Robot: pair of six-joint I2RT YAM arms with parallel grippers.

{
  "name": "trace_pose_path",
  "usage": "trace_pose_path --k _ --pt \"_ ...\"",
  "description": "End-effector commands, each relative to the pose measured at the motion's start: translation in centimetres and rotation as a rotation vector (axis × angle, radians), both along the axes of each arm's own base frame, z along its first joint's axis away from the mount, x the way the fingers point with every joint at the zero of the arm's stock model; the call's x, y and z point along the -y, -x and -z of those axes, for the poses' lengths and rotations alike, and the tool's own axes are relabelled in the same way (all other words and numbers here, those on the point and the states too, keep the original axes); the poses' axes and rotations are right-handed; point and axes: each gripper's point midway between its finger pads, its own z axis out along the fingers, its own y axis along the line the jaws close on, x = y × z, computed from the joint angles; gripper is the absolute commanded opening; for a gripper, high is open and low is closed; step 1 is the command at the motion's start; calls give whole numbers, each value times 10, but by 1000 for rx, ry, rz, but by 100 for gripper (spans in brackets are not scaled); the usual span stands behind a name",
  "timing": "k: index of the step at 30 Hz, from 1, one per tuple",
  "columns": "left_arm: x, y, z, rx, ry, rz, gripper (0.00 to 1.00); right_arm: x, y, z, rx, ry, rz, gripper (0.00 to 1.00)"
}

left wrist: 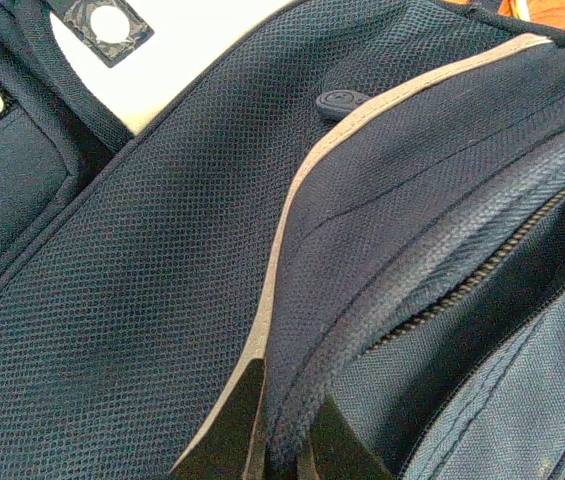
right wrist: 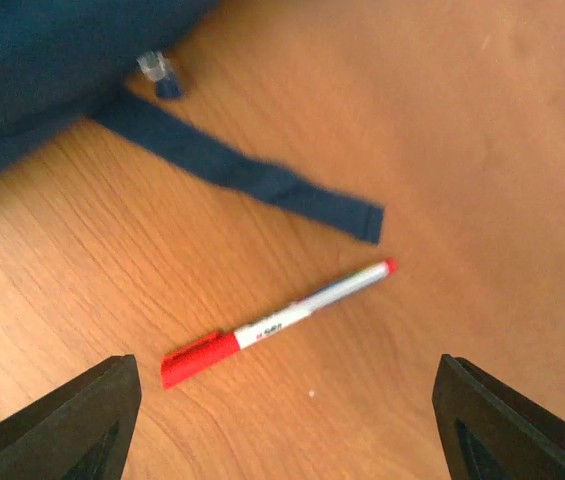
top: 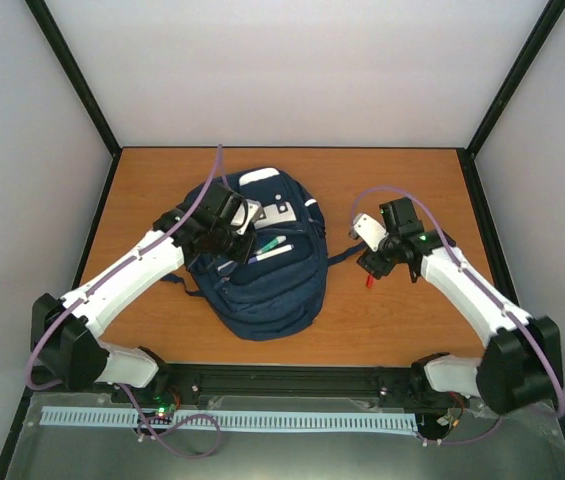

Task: Pack the student bag
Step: Place the stationery in the student bag, then pick up the stationery from the center of the board.

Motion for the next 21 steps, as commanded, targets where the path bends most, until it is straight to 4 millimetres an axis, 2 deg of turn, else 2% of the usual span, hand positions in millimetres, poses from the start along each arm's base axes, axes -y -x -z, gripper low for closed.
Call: trace_pose_path --k 1,2,8,10,12,16,21 --pt "5 -10 -7 36 48 -29 1 14 0 39 -194 -72 187 96" --pt "6 -10 -6 32 47 -24 1 15 -1 47 -218 -77 217 99" --pt "7 -11 -2 23 22 -1 1 20 -8 73 -265 -124 310 100" --pt "8 -12 -1 18 16 4 1 37 -15 79 -269 -114 383 100" --pt "9 -13 1 13 9 6 1 45 -15 86 -288 -110 422 100" --pt "12 -17 3 8 13 7 1 47 -9 98 -344 -120 432 100" --pt "18 -19 8 -12 25 15 1 42 -6 103 -371 -134 407 100"
